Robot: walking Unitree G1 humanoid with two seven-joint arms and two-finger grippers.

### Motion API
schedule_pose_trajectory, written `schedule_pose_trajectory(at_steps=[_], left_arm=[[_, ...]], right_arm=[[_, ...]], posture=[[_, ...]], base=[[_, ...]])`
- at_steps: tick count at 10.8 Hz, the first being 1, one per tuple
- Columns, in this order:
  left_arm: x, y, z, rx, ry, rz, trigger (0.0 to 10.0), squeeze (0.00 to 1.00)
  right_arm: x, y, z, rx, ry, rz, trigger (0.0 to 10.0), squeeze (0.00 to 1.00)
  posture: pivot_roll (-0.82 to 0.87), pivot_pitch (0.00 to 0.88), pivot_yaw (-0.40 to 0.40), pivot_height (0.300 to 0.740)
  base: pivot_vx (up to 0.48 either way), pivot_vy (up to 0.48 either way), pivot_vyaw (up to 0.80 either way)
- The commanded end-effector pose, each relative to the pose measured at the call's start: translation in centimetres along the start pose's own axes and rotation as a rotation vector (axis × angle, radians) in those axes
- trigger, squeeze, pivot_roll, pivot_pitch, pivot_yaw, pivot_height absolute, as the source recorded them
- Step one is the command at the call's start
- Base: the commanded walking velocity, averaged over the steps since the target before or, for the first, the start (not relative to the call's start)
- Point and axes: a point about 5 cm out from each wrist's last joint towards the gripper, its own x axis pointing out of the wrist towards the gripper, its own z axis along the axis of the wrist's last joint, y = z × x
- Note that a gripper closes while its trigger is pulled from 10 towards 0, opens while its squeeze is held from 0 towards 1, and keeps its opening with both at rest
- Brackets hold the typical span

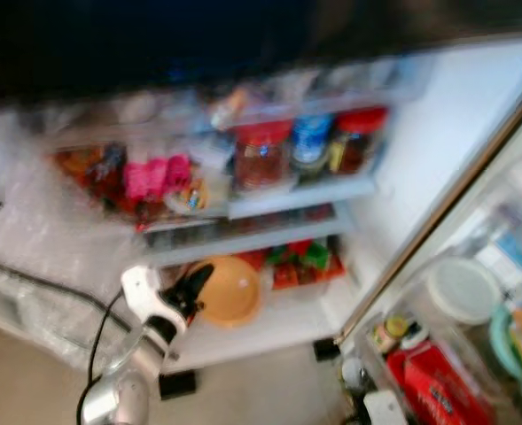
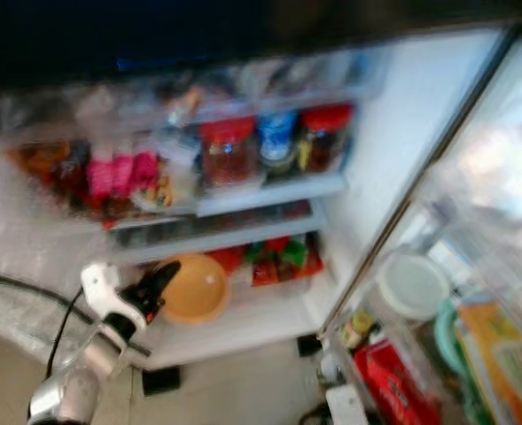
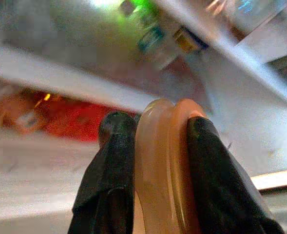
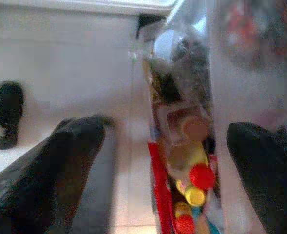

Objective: Restocking fridge

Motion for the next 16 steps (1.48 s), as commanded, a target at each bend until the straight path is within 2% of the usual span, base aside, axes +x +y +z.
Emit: schedule_pose_trajectory(at_steps=[1,6,8,12,16], left_arm=[[0.1,-0.7,-0.6,-0.024,0.011,-0.032,10.0,0.00],[-0.1,-0.9,-1.0,-0.046,0.023,-0.059,10.0,0.00],[-0.2,-0.1,-1.0,-0.150,-0.020,-0.019,10.0,0.00],[0.2,0.4,-0.9,-0.189,-0.049,0.002,10.0,0.00],[0.4,0.5,-1.0,-0.187,-0.046,-0.001,10.0,0.00]], right_arm=[[-0.5,-1.1,-1.9,-0.003,0.064,-0.036,10.0,0.00],[-0.3,-0.6,-1.2,0.017,0.034,-0.026,10.0,0.00],[-0.2,0.0,-0.8,0.025,0.023,-0.012,10.0,0.00],[-0.4,-0.3,-1.4,0.024,0.032,-0.010,10.0,0.00],[-0.4,-0.4,-1.6,0.019,0.056,-0.025,10.0,0.00]], posture=[[0.05,0.157,-0.011,0.740],[0.05,0.158,-0.010,0.740],[0.04,0.164,-0.009,0.740],[0.04,0.166,-0.012,0.740],[0.04,0.154,-0.012,0.735]], base=[[0.255,0.000,0.00],[0.000,0.000,0.00],[0.000,0.000,0.00],[0.000,0.000,0.00],[0.000,0.000,0.00]])
